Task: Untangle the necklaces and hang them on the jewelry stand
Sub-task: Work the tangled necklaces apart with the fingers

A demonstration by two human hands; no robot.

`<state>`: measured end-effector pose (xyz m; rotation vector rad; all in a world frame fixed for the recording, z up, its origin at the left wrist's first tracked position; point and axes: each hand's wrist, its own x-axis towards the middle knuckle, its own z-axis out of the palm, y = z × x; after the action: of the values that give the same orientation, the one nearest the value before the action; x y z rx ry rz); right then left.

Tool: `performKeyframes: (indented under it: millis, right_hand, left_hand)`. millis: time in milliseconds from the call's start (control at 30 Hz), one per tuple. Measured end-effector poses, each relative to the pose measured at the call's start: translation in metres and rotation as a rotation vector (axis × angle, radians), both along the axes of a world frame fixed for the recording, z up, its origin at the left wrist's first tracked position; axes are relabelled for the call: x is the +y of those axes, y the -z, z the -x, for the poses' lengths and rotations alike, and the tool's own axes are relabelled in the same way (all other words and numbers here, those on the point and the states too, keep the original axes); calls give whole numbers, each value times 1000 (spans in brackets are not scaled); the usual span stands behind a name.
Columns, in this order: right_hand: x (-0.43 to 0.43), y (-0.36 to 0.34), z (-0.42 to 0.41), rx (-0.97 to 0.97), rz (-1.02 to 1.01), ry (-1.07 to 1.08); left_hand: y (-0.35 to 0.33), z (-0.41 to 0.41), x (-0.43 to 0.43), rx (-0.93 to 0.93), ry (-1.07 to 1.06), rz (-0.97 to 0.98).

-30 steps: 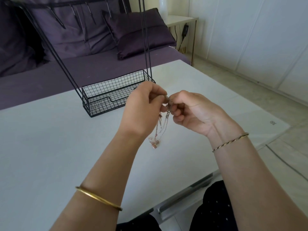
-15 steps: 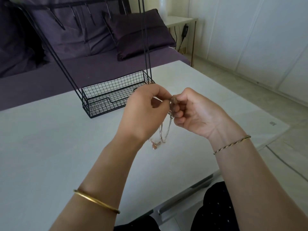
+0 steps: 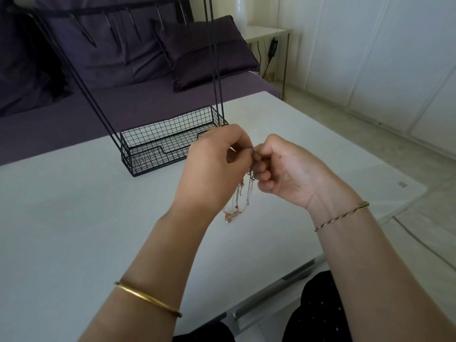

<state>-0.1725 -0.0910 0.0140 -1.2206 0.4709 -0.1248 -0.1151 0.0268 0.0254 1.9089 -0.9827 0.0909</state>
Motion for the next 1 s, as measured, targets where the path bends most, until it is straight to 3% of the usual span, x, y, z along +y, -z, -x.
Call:
performKeyframes:
  millis: [433, 700, 1000]
  right_hand:
    - [1, 0, 0, -43, 225, 19]
    - [-3, 1, 4, -94, 229, 79]
    - [1, 1, 6, -224, 585, 148]
  left_hand:
    - [-9, -1, -1, 825, 92, 154]
    - [-8, -6, 3, 866, 46, 132]
    - [-8, -6, 3, 853, 9, 117]
